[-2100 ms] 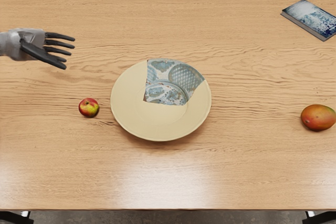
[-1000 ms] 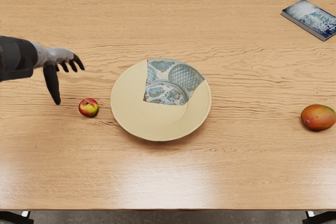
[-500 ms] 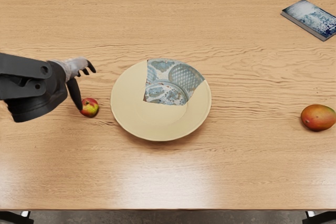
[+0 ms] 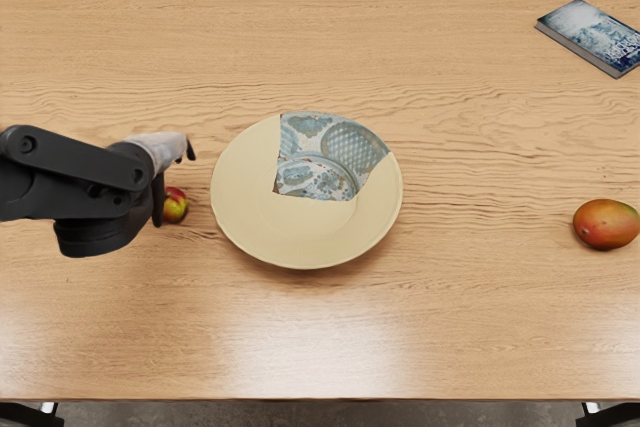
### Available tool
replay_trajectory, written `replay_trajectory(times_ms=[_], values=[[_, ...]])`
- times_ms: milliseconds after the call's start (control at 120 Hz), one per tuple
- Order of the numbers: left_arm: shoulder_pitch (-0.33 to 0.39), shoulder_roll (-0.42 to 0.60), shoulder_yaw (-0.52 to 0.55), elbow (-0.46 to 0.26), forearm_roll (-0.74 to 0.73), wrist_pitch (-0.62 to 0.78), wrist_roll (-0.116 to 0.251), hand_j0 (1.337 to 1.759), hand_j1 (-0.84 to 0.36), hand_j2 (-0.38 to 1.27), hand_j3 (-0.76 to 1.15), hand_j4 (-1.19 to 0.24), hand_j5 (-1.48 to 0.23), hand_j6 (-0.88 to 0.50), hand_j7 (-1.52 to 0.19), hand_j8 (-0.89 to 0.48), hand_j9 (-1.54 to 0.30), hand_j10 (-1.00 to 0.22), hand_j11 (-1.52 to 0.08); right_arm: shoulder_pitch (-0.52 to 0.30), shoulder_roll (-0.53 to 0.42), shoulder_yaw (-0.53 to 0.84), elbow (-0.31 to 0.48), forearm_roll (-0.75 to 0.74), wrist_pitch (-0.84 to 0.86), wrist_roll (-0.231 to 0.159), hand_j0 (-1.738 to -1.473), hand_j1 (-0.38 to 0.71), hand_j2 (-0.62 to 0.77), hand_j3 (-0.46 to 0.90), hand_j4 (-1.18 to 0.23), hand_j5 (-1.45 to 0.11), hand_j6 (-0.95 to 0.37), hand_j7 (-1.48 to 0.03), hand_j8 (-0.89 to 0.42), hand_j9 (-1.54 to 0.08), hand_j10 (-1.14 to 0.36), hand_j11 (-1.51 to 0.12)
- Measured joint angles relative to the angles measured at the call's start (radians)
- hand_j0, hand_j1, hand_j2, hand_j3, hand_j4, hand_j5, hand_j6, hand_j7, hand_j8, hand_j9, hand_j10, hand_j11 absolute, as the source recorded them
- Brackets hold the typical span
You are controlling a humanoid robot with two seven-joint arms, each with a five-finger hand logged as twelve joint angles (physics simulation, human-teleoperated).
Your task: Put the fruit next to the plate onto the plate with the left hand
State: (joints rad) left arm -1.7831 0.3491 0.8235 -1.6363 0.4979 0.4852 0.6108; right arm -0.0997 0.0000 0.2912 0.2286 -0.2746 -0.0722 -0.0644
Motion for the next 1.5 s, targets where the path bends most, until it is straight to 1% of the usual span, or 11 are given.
replay_trajectory(times_ms=[283,500,550,583,642,1117,1242,1258,1292,1333,1500], values=[[0.036,-0.068,0.038,0.051,0.048,0.016,0.0,1.658,-0.06,0.07,0.0,-0.34,-0.44,-0.34,-0.44,-0.34,-0.44,-0.34,-0.44,0.0,0.0,0.0,0.0,0.0,0.0,0.0,-1.658,-0.31,-0.01,0.0,-0.04,-0.05,-0.04,-0.05,-0.04,-0.05,-0.04,-0.05],[0.057,-0.093,0.059,0.059,0.082,0.097,0.0,1.658,-0.11,0.14,0.0,-0.4,-0.51,-0.4,-0.51,-0.4,-0.51,-0.4,-0.51,0.0,0.0,0.0,0.0,0.0,0.0,0.0,-1.658,-0.31,-0.01,0.0,-0.04,-0.05,-0.04,-0.05,-0.04,-0.05,-0.04,-0.05],[0.07,-0.096,0.063,0.058,0.086,0.108,0.0,1.658,-0.15,0.09,0.0,-0.4,-0.52,-0.4,-0.52,-0.4,-0.52,-0.4,-0.52,0.0,0.0,0.0,0.0,0.0,0.0,0.0,-1.658,-0.31,-0.01,0.0,-0.04,-0.05,-0.04,-0.05,-0.04,-0.05,-0.04,-0.05],[0.074,-0.097,0.064,0.058,0.09,0.112,0.001,1.657,-0.15,0.14,0.0,-0.4,-0.53,-0.4,-0.53,-0.4,-0.53,-0.4,-0.53,0.0,0.0,0.0,0.0,0.0,0.0,0.0,-1.658,-0.31,-0.01,0.0,-0.04,-0.05,-0.04,-0.05,-0.04,-0.05,-0.04,-0.05],[0.085,-0.103,0.065,0.057,0.094,0.116,0.002,1.656,-0.17,0.12,0.0,-0.4,-0.55,-0.4,-0.55,-0.4,-0.55,-0.4,-0.54,0.0,0.0,0.0,0.0,0.0,0.0,0.0,-1.658,-0.31,-0.01,0.0,-0.04,-0.05,-0.04,-0.05,-0.04,-0.05,-0.04,-0.05],[0.129,-0.139,0.083,0.087,0.112,0.126,0.0,1.658,-0.16,0.09,0.0,-0.42,-0.55,-0.43,-0.56,-0.42,-0.55,-0.42,-0.55,0.0,0.0,0.0,0.0,0.0,0.0,0.0,-1.658,-0.31,-0.01,0.0,-0.04,-0.05,-0.04,-0.05,-0.04,-0.05,-0.04,-0.05],[0.138,-0.14,0.086,0.099,0.114,0.125,0.0,1.657,-0.23,0.1,0.0,-0.49,-0.65,-0.48,-0.63,-0.49,-0.65,-0.49,-0.65,0.0,0.0,0.0,0.0,0.0,0.0,0.0,-1.658,-0.31,-0.01,0.0,-0.04,-0.05,-0.04,-0.05,-0.04,-0.05,-0.04,-0.05],[0.141,-0.14,0.086,0.101,0.115,0.126,0.0,1.657,-0.24,0.1,0.0,-0.5,-0.65,-0.45,-0.68,-0.5,-0.66,-0.5,-0.66,0.0,0.0,0.0,0.0,0.0,0.0,0.0,-1.658,-0.31,-0.01,0.0,-0.04,-0.05,-0.04,-0.05,-0.04,-0.05,-0.04,-0.05],[0.144,-0.142,0.087,0.103,0.116,0.127,0.0,1.658,-0.26,0.11,0.04,-0.49,-0.67,-0.39,-0.76,-0.51,-0.68,-0.52,-0.68,0.0,0.0,0.0,0.0,0.0,0.0,0.0,-1.658,-0.31,-0.01,0.0,-0.04,-0.05,-0.04,-0.05,-0.04,-0.05,-0.04,-0.05],[0.15,-0.145,0.087,0.107,0.12,0.131,0.002,1.661,-0.27,0.02,0.28,-0.41,-0.81,-0.32,-0.88,-0.49,-0.71,-0.54,-0.71,0.0,0.0,0.0,0.0,0.0,0.0,0.0,-1.658,-0.31,-0.01,0.0,-0.04,-0.05,-0.04,-0.05,-0.04,-0.05,-0.04,-0.05],[0.152,-0.145,0.091,0.118,0.128,0.124,-0.003,1.636,-0.29,0.04,0.4,-0.46,-0.85,-0.36,-0.89,-0.38,-0.92,-0.52,-0.93,0.0,0.0,0.0,0.0,0.0,0.0,0.0,-1.658,-0.31,-0.01,0.0,-0.04,-0.05,-0.04,-0.05,-0.04,-0.05,-0.04,-0.05]])
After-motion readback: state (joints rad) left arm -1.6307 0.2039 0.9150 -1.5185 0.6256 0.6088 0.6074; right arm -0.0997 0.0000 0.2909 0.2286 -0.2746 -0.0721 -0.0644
